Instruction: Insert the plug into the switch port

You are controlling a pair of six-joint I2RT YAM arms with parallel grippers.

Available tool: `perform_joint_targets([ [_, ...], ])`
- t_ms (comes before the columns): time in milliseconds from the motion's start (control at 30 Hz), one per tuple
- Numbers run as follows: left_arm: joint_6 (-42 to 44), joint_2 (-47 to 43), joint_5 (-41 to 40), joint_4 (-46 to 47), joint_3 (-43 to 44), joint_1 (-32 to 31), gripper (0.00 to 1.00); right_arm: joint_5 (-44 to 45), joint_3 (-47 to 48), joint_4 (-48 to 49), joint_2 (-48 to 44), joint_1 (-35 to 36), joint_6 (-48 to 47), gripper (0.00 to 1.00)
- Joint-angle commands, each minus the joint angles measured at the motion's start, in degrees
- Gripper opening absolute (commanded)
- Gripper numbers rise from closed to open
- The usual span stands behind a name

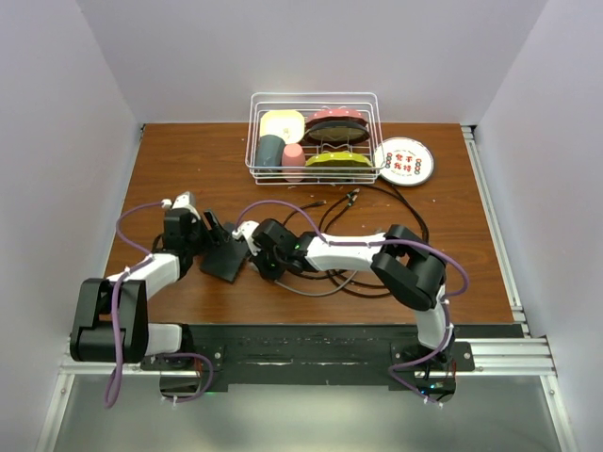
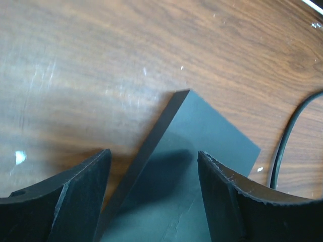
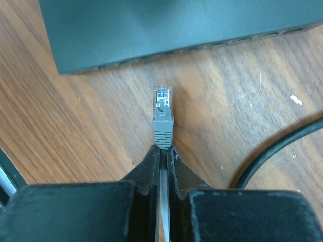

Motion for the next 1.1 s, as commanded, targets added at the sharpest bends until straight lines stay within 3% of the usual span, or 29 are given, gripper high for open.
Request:
perform_joint_targets([
  [0, 3.8, 3.4, 2.5, 4.7, 3.9, -0.3, 0.73, -0.7, -1.6, -2.5, -3.5, 0.3, -2.6, 0.00],
  [400, 1.0, 2.0, 5.9, 6.8, -1.3, -0.3, 0.71, 1.9, -2.9, 0.3, -3.6, 1.8, -1.3, 0.00],
  [767, -0.6, -4.0, 5.1, 4.9, -4.5, -0.2, 0.71, 7.4, 3.7, -6.1, 0.4, 5.2, -1.9, 0.00],
  [967, -0.3, -12.9, 2.2, 3.1, -7.1, -0.2, 0.75, 8.2, 3.5, -6.5, -2.1, 5.2, -1.5, 0.00],
  [1067, -1.4, -24.1, 3.9, 2.7, -9.2, -0.2, 0.76, 8.0, 2.3, -4.8, -6.0, 5.3, 0.4, 0.00],
])
